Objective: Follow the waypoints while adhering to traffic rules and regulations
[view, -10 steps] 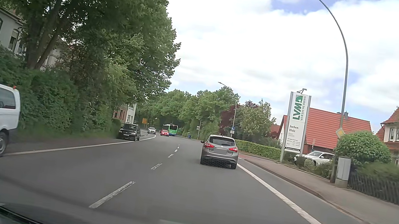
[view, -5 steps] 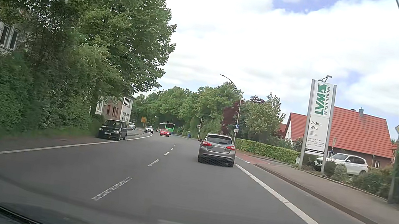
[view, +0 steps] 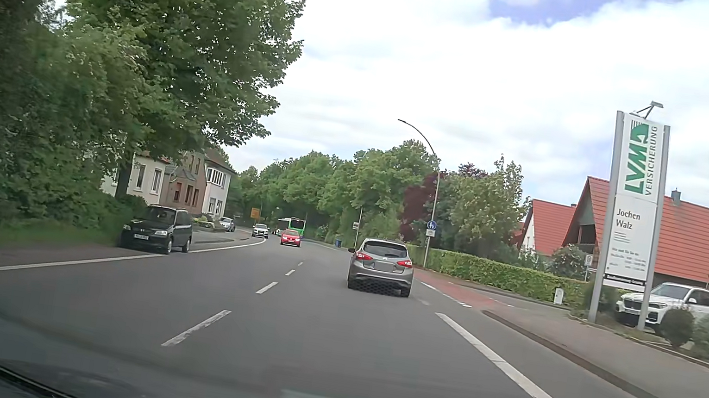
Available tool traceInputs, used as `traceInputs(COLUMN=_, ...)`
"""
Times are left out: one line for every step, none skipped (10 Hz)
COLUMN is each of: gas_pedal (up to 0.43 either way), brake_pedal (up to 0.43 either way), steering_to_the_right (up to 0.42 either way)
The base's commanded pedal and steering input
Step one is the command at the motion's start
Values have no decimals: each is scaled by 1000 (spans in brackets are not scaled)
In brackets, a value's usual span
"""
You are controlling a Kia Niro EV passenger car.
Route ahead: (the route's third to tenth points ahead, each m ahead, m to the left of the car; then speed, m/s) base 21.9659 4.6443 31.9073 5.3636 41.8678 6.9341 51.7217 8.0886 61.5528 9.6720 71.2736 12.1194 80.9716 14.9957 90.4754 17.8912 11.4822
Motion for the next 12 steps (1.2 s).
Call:
traceInputs(gas_pedal=189, brake_pedal=0, steering_to_the_right=-10)
traceInputs(gas_pedal=189, brake_pedal=0, steering_to_the_right=-11)
traceInputs(gas_pedal=189, brake_pedal=0, steering_to_the_right=-10)
traceInputs(gas_pedal=189, brake_pedal=0, steering_to_the_right=-10)
traceInputs(gas_pedal=189, brake_pedal=0, steering_to_the_right=-11)
traceInputs(gas_pedal=189, brake_pedal=0, steering_to_the_right=-11)
traceInputs(gas_pedal=189, brake_pedal=0, steering_to_the_right=-11)
traceInputs(gas_pedal=189, brake_pedal=0, steering_to_the_right=-12)
traceInputs(gas_pedal=189, brake_pedal=0, steering_to_the_right=-12)
traceInputs(gas_pedal=189, brake_pedal=0, steering_to_the_right=-14)
traceInputs(gas_pedal=189, brake_pedal=0, steering_to_the_right=-15)
traceInputs(gas_pedal=189, brake_pedal=0, steering_to_the_right=-15)
